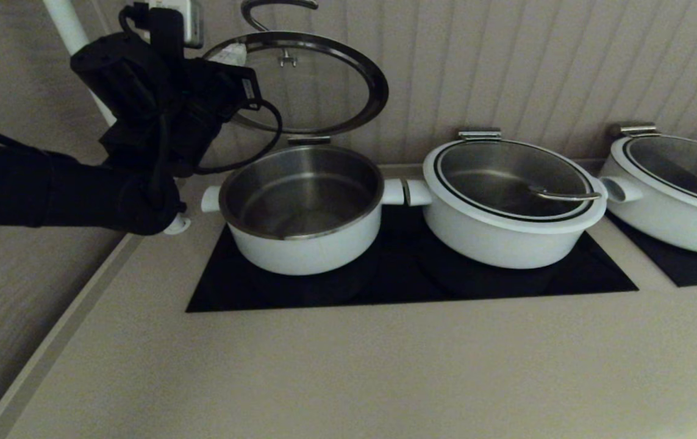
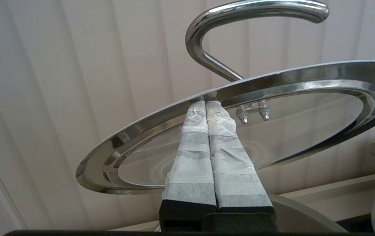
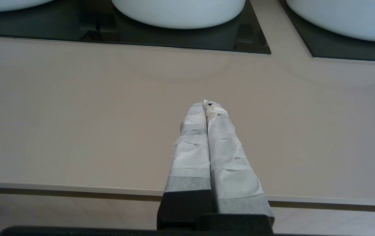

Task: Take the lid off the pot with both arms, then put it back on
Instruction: Open the pot lid completely

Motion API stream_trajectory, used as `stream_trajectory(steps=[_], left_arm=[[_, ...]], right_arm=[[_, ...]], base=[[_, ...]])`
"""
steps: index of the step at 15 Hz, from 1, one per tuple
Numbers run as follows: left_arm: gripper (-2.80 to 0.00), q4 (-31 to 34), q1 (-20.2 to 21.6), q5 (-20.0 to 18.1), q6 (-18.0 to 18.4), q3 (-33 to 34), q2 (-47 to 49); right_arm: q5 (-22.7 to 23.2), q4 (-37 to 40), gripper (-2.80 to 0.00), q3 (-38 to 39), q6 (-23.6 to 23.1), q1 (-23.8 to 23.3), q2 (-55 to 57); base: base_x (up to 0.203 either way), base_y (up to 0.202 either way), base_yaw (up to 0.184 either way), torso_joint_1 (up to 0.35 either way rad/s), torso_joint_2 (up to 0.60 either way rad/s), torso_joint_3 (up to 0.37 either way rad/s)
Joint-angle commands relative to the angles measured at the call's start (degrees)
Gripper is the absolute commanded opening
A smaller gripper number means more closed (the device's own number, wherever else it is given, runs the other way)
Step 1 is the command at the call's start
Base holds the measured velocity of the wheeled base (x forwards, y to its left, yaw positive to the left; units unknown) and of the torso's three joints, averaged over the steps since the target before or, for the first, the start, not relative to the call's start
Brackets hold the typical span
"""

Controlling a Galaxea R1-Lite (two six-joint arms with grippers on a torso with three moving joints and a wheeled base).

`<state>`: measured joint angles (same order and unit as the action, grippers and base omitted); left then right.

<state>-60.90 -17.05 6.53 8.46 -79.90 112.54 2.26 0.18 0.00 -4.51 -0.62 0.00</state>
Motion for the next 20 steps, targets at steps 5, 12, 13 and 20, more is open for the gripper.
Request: stream_trajectory(steps=[5,12,13,20], left_arm=[[-2.8,-0.4,0.4,0.1,0.1,-0.3,1.3],[-2.8,-1.0,1.2,0.1,0.2,0.6,0.9],[-2.8,-1.0,1.2,0.1,0.2,1.5,0.6],[-2.8,-1.0,1.3,0.1,0.2,7.4,-1.9]], right_arm=[[0.0,0.0,-2.8,0.0,-0.1,0.0,0.1],[0.0,0.0,-2.8,0.0,-0.1,0.0,0.1],[0.0,0.0,-2.8,0.0,-0.1,0.0,0.1],[0.0,0.0,-2.8,0.0,-0.1,0.0,0.1]], base=[[0.0,0.0,0.0,0.0,0.0,0.0],[0.0,0.0,0.0,0.0,0.0,0.0],[0.0,0.0,0.0,0.0,0.0,0.0],[0.0,0.0,0.0,0.0,0.0,0.0]])
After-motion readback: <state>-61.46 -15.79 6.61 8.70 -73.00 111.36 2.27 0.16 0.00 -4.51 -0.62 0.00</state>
